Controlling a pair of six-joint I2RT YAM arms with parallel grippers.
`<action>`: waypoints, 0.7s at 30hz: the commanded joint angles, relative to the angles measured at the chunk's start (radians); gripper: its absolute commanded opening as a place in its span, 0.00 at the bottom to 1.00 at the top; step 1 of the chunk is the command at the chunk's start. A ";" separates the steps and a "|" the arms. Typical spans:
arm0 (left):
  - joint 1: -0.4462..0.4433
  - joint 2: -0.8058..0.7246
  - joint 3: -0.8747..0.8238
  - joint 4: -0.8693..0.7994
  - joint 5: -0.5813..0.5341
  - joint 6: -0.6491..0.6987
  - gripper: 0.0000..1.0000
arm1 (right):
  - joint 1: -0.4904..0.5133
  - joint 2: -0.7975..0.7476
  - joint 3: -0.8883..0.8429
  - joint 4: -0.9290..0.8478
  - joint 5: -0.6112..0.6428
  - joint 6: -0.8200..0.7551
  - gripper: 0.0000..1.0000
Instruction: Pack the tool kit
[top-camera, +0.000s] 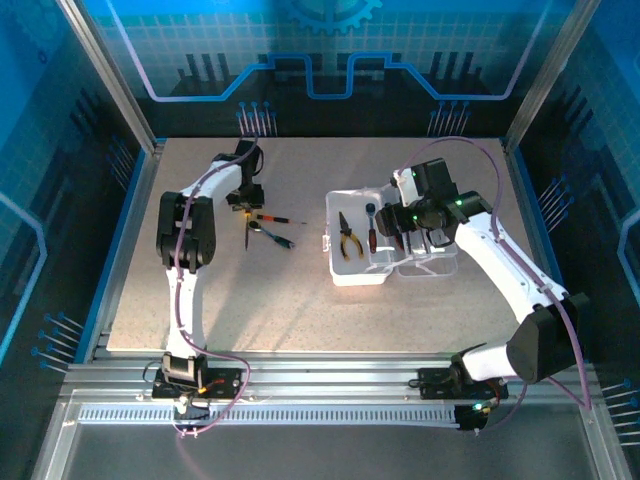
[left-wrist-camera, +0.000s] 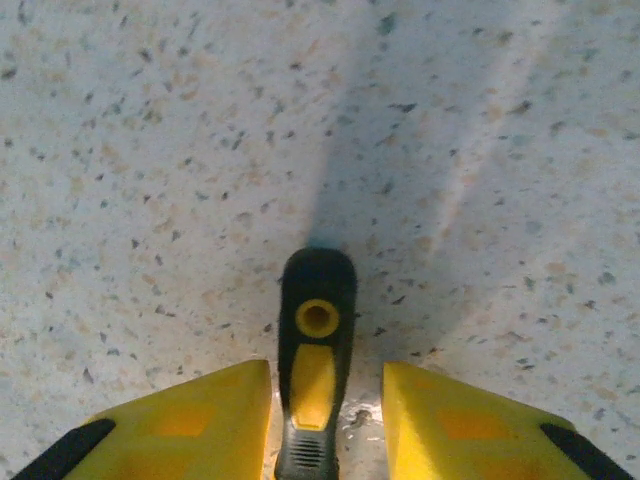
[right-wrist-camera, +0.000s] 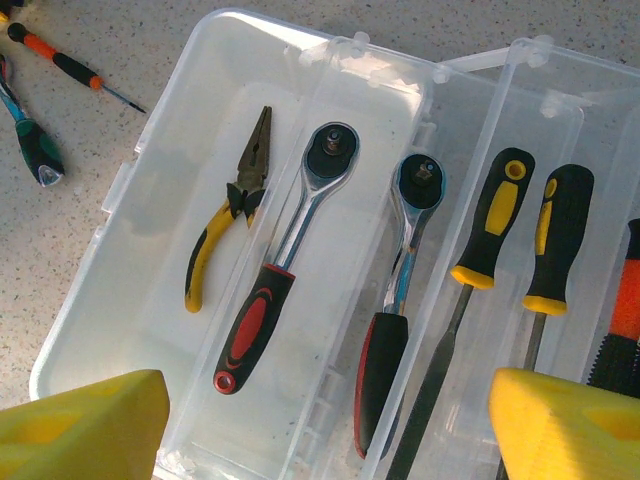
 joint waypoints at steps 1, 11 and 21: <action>0.016 0.028 0.023 -0.060 0.012 0.013 0.23 | 0.011 0.000 0.002 -0.006 0.000 0.005 0.84; 0.045 -0.056 -0.025 -0.091 -0.043 0.043 0.04 | 0.012 -0.020 0.008 -0.021 0.000 0.000 0.85; 0.054 -0.463 -0.188 -0.003 0.170 0.008 0.00 | 0.031 -0.040 -0.005 0.063 -0.206 0.010 1.00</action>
